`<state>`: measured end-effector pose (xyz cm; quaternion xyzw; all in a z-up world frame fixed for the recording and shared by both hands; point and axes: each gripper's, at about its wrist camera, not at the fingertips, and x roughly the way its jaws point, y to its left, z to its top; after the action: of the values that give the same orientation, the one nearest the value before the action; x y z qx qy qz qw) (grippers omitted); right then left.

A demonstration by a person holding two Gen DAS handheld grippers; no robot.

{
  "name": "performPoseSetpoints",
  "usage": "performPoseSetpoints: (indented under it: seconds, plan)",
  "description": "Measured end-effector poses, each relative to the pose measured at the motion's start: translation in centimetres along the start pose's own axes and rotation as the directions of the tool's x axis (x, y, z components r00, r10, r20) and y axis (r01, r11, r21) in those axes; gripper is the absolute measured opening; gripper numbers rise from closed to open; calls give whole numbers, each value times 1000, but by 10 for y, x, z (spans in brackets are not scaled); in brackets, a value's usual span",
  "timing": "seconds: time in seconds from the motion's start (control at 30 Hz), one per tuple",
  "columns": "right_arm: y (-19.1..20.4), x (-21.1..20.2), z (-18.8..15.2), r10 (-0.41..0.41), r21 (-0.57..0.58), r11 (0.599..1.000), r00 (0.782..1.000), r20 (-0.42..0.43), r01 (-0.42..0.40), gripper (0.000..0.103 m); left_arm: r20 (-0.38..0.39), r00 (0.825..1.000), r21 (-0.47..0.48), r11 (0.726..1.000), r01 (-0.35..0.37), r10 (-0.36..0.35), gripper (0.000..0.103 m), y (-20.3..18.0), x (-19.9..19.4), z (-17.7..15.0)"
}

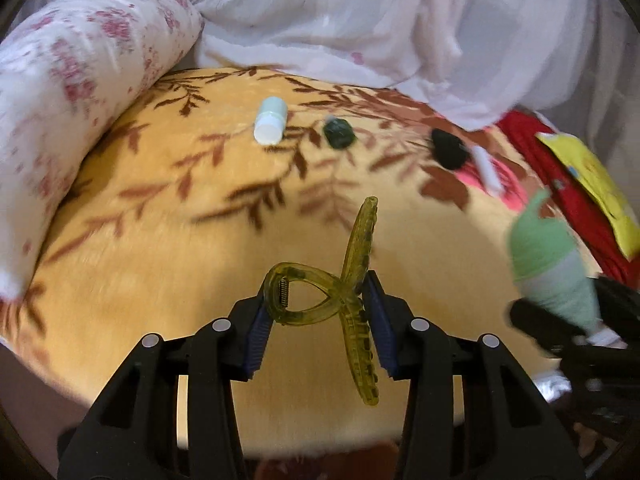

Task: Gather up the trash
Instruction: 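Carry the clip and bottle down to the orange bin and open both tools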

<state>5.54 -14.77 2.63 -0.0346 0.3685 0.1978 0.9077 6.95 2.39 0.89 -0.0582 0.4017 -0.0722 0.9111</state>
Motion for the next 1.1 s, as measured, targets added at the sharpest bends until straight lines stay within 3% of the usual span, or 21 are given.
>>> performPoseSetpoints:
  seconds: [0.17, 0.37, 0.77, 0.83, 0.87, 0.9, 1.0, 1.1]
  plan:
    - [30, -13, -55, 76, -45, 996, 991, -110, -82, 46, -64, 996, 55, 997, 59, -55, 43, -10, -34, -57]
    - [55, -14, -115, 109, -82, 988, 963, -248, -133, 46, -196, 975, 64, 991, 117, -103, 43, -8, -40, -109]
    - [71, 3, -169, 161, -53, 979, 903, -399, -198, 47, -291, 954, 85, 991, 105, -76, 43, -1, -38, -149]
    - [72, 4, -172, 165, -51, 978, 895, -414, -204, 56, -308, 949, 85, 991, 105, -74, 43, 0, -37, -150]
    - [71, 3, -172, 164, -52, 978, 897, -409, -202, 68, -315, 946, 87, 991, 104, -72, 45, 0, -37, -151]
    - [69, 1, -171, 157, -49, 980, 901, -404, -193, 70, -319, 945, 91, 991, 102, -68, 49, -1, -38, -151]
    - [62, -1, -168, 148, -38, 984, 909, -389, -176, 70, -310, 950, 106, 991, 85, -48, 60, -3, -41, -150]
    - [50, -4, -165, 134, -22, 988, 920, -368, -152, 71, -297, 954, 110, 991, 82, -46, 63, -3, -43, -147]
